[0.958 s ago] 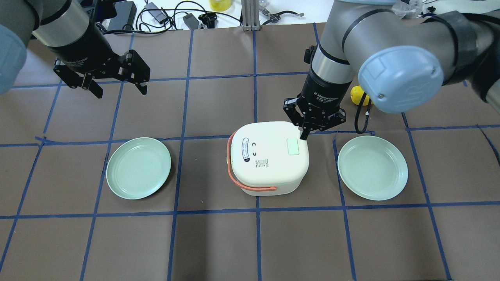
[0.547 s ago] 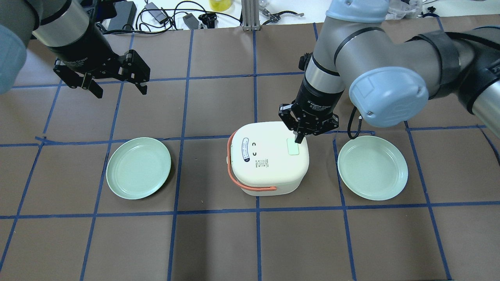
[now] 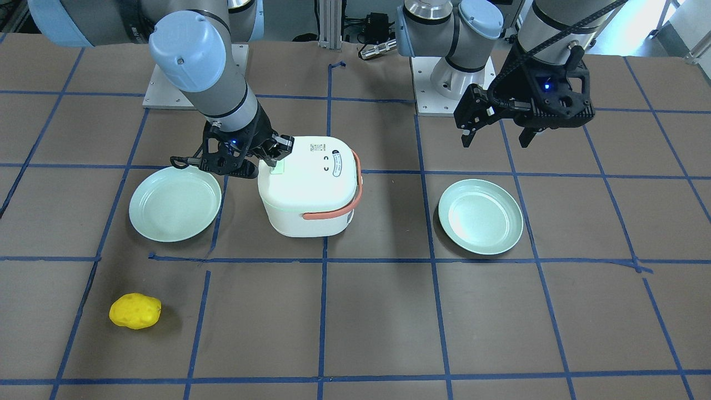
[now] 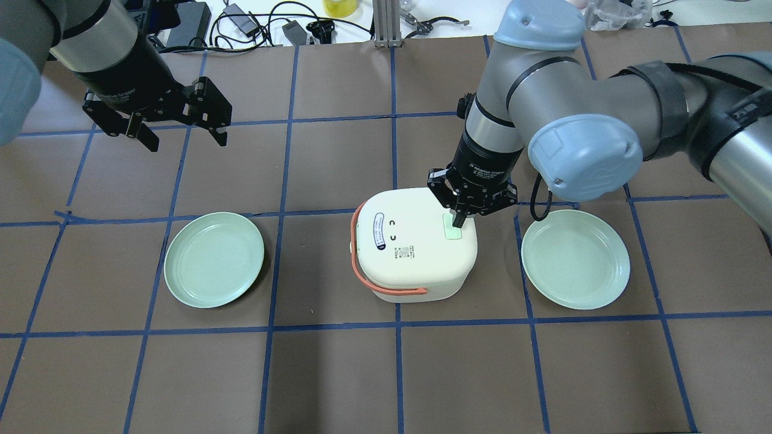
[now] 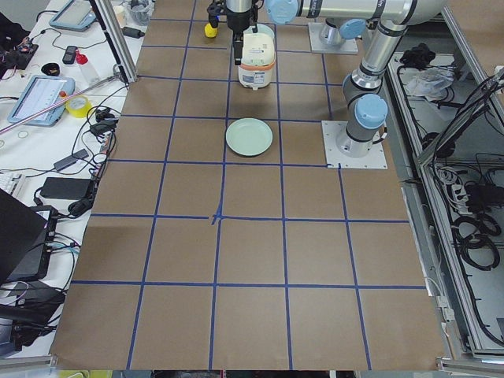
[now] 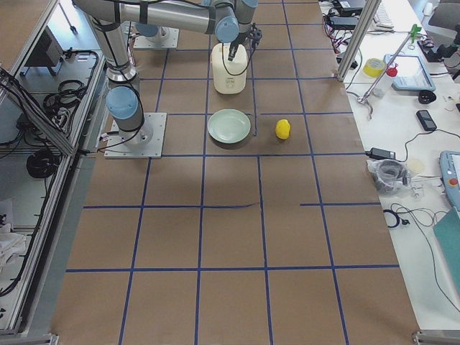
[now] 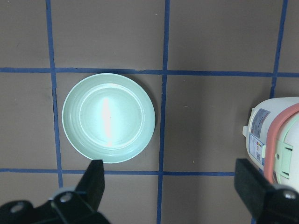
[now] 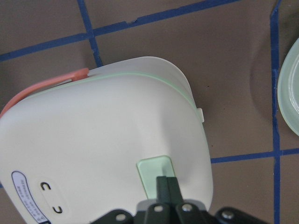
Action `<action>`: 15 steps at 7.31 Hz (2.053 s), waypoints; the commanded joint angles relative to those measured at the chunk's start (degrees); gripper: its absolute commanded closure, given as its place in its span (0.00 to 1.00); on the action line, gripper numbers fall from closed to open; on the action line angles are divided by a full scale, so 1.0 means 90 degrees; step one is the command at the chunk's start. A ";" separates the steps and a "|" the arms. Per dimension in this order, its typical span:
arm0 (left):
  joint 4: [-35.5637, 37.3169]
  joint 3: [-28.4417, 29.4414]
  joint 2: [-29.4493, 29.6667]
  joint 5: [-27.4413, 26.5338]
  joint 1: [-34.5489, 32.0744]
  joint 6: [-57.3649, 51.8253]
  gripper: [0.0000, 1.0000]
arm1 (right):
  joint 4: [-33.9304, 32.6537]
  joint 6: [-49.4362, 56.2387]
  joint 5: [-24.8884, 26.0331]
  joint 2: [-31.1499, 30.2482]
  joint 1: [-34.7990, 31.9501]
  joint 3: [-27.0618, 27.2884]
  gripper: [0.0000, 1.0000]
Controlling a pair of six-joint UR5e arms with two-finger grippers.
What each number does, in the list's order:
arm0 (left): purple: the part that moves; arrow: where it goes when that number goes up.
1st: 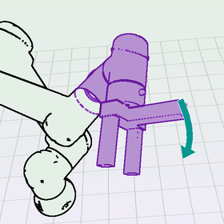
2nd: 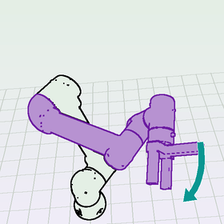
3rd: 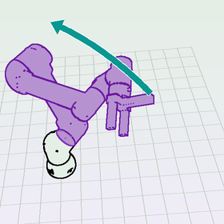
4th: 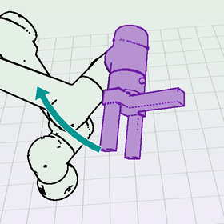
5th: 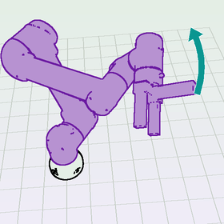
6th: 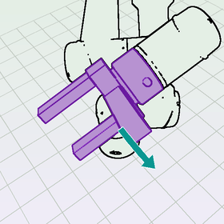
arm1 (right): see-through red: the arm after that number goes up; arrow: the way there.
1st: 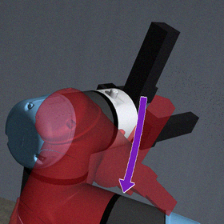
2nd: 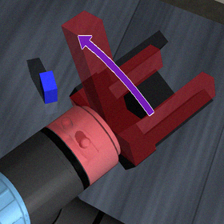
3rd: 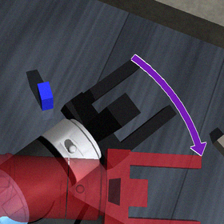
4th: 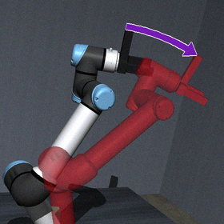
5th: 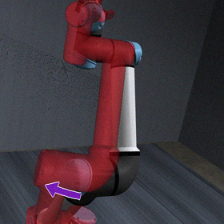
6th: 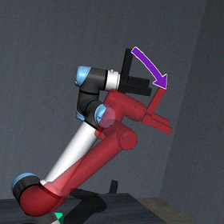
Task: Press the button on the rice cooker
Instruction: 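Lower the right gripper and press down on the green lid button, then raise the right gripper away as the rice cooker lid pops open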
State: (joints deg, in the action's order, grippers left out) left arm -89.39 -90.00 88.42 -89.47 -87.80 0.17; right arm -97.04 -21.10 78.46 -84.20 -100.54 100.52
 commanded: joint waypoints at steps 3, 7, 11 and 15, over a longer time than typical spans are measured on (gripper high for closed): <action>0.0000 0.0000 0.0000 0.0000 0.0000 0.0000 0.00 | -0.0009 0.0020 0.0003 0.0039 -0.0001 0.0003 1.00; 0.0000 0.0000 0.0000 0.0000 0.0000 0.0000 0.00 | -0.0028 0.0029 0.0003 0.0088 -0.0059 0.0003 1.00; 0.0000 0.0000 0.0000 0.0000 0.0000 0.0000 0.00 | -0.0009 0.0020 0.0003 0.0118 -0.0059 0.0003 1.00; 0.0000 0.0000 0.0000 0.0000 0.0000 0.0000 0.00 | -0.0009 -0.0396 -0.0016 0.0040 -0.0059 -0.0172 0.81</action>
State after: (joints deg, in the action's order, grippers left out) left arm -89.38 -90.02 88.42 -89.47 -87.80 0.18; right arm -97.11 -22.02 78.35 -83.39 -101.08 100.00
